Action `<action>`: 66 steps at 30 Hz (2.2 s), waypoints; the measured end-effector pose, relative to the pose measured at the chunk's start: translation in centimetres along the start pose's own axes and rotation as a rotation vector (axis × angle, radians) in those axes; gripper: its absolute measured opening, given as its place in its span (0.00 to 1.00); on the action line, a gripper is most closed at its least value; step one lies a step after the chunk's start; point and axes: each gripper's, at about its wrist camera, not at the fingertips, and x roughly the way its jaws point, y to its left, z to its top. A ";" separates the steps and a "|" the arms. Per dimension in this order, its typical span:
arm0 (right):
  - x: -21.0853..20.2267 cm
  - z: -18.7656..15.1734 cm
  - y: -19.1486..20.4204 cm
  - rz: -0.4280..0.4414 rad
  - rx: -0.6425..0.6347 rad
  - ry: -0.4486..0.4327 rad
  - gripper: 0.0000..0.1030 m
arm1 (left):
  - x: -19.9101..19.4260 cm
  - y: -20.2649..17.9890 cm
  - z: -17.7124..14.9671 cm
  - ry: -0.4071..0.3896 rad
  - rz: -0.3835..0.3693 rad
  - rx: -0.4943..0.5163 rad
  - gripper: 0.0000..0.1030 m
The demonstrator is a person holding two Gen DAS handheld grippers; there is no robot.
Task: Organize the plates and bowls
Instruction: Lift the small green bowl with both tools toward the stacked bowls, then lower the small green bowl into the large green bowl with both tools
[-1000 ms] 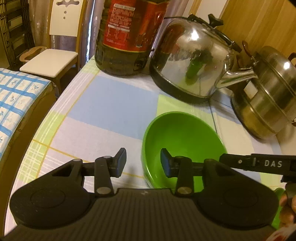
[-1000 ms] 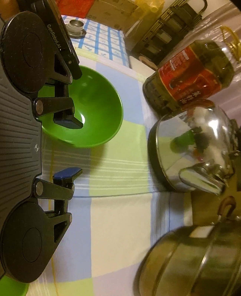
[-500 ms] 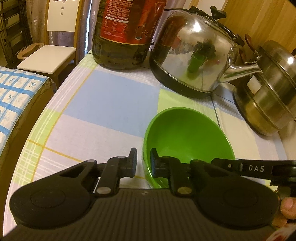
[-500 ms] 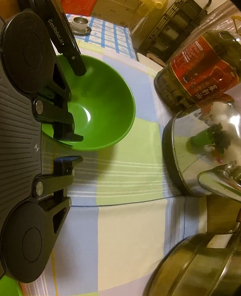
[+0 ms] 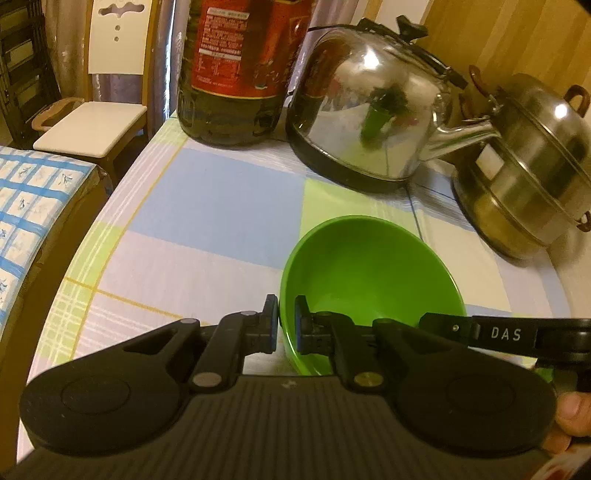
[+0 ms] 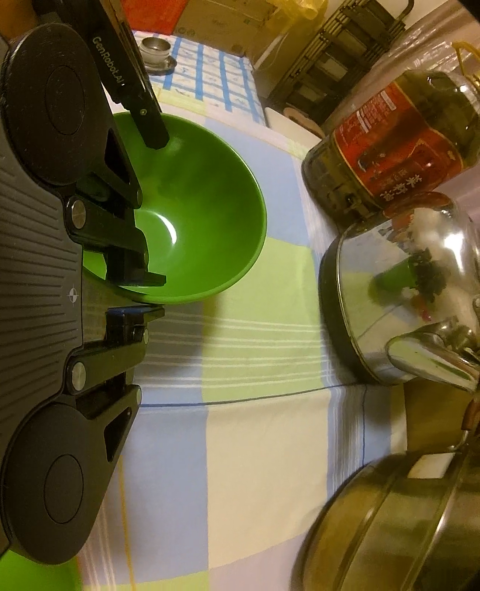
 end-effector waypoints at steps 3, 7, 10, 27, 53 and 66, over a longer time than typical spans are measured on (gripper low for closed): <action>-1.2 -0.8 0.2 0.001 0.000 -0.002 0.10 | -1.2 -0.3 -0.1 -0.008 -0.007 0.005 0.07; -3.1 -2.2 0.6 0.000 -0.004 -0.018 0.10 | -3.3 -0.5 -1.0 -0.022 -0.019 -0.005 0.07; -5.1 -3.3 1.1 0.006 -0.007 -0.043 0.10 | -5.2 -0.7 -2.3 -0.021 -0.025 -0.011 0.07; -18.2 -12.6 1.1 0.042 0.023 -0.165 0.10 | -18.2 -5.6 -9.7 -0.065 -0.037 0.086 0.05; -27.9 -21.9 -7.4 -0.045 0.172 -0.212 0.10 | -21.7 -15.7 -17.1 -0.002 -0.158 0.247 0.05; -29.2 -21.6 -9.6 -0.061 0.214 -0.232 0.10 | -20.5 -17.6 -16.8 0.026 -0.191 0.261 0.05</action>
